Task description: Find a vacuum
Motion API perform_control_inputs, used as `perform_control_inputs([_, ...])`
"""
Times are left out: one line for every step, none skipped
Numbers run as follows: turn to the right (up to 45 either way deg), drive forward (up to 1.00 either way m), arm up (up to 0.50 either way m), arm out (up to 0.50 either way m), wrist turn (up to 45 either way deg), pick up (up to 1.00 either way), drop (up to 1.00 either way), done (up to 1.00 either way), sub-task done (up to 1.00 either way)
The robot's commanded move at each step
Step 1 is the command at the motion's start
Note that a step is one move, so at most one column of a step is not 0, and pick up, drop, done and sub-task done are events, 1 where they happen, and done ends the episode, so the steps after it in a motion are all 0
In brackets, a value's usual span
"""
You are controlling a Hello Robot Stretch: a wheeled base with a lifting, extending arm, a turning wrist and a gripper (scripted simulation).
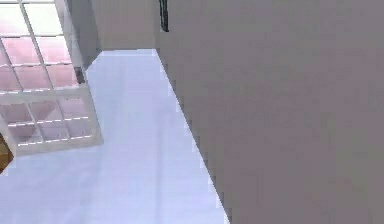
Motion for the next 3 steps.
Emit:
perform_control_inputs([-39.0, 0.0, 0.0, 0.0, 0.0, 0.0, 0.0, 0.0, 0.0])
perform_control_inputs([0.0, 0.95, 0.0, 0.0, 0.0, 0.0, 0.0, 0.0, 0.0])
perform_control_inputs([-45.0, 0.0, 0.0, 0.0, 0.0, 0.0, 0.0, 0.0, 0.0])
